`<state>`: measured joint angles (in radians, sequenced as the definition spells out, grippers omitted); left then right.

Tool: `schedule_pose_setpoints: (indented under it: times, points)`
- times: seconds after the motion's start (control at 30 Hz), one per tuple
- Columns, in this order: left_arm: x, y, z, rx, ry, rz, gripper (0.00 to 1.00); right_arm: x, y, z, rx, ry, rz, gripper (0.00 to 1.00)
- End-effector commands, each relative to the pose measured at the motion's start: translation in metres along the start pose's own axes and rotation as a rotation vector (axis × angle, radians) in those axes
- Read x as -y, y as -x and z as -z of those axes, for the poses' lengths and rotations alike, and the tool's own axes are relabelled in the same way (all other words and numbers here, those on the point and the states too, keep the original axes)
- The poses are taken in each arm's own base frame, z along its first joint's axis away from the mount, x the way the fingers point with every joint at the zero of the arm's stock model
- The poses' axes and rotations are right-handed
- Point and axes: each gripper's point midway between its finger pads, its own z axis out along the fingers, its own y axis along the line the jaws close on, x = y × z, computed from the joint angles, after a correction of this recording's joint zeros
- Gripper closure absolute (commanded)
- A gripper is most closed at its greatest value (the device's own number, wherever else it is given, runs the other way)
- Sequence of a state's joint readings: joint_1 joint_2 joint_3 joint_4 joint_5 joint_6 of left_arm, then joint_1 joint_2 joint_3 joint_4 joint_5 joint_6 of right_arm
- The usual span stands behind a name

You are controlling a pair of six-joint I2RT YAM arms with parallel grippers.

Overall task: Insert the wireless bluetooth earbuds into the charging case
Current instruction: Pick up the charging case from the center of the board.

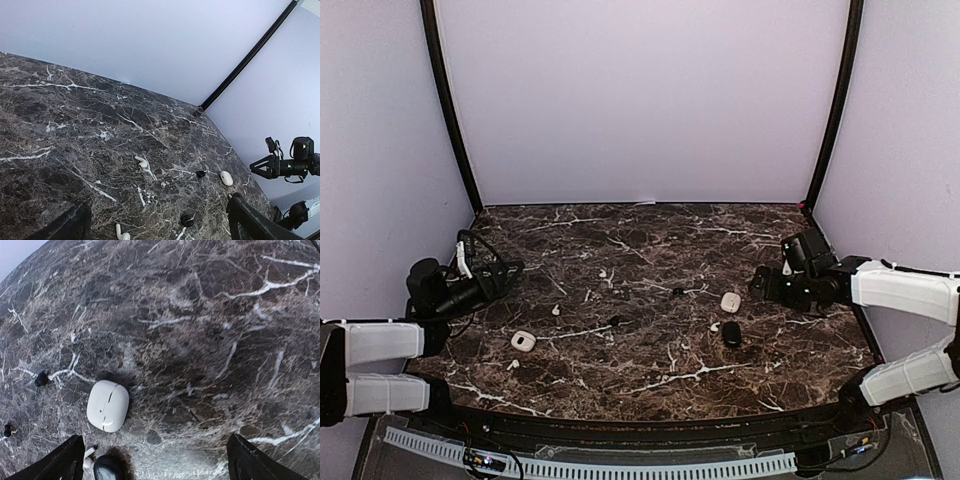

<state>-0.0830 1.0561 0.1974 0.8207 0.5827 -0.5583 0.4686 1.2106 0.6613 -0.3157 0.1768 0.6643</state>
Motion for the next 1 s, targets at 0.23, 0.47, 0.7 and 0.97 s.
schedule_pose_setpoints:
  times: [0.23, 0.47, 0.7, 0.97]
  points:
    - [0.022, 0.012, 0.016, 0.116, -0.069, -0.201, 0.03, -0.049, -0.022, -0.015, -0.109, 0.022, 0.047, 0.02]
    - [0.020, 0.005, 0.017, 0.103, -0.068, -0.201, 0.03, -0.072, -0.031, -0.036, -0.170, 0.001, 0.101, 0.07]
    - [0.024, 0.007, 0.021, 0.121, -0.073, -0.236, 0.03, -0.068, -0.036, -0.061, -0.197, -0.140, 0.073, 0.27]
    - [0.024, 0.007, 0.024, 0.128, -0.067, -0.249, 0.03, -0.064, -0.038, -0.076, -0.202, -0.246, 0.065, 0.38]
